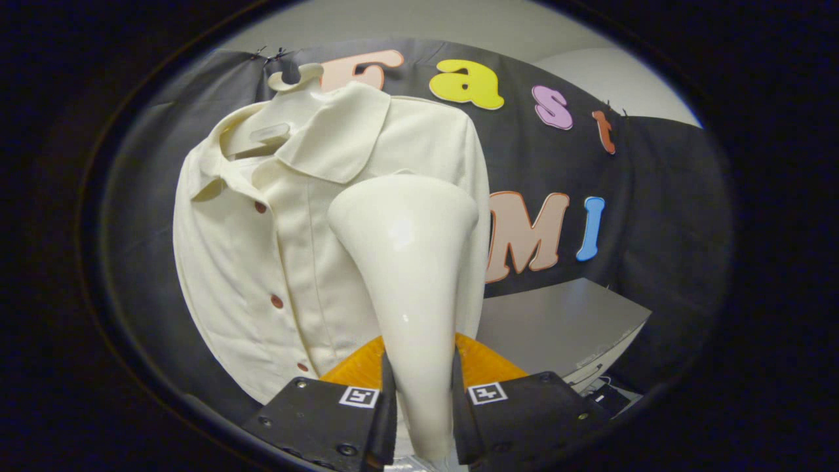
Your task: Iron the clothes twice with a garment steamer, once on the left side and once on the right side.
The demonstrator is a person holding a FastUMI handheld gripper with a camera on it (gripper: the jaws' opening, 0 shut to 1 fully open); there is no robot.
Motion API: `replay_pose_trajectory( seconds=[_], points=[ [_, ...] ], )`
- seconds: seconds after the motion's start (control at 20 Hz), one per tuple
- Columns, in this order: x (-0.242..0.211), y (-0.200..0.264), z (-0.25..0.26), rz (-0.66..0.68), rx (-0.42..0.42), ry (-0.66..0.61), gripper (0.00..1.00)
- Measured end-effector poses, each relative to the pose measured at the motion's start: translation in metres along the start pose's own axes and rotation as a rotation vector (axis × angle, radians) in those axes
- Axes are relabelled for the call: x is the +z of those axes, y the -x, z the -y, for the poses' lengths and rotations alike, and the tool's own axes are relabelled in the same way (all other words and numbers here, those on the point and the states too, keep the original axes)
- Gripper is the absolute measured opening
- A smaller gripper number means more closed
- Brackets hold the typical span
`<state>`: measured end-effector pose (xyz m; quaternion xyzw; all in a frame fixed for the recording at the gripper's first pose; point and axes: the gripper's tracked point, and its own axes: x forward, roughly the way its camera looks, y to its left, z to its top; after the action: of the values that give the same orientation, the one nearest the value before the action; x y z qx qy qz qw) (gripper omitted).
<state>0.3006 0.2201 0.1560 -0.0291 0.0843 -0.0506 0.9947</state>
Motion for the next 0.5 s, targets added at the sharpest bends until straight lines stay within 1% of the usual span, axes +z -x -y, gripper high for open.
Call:
replay_pose_trajectory(
  seconds=[0.2,0.5],
  points=[
    [-0.028,-0.003,-0.007,-0.024,-0.009,0.013,0.35],
    [-0.084,-0.011,-0.015,-0.104,-0.036,0.026,0.36]
  ],
)
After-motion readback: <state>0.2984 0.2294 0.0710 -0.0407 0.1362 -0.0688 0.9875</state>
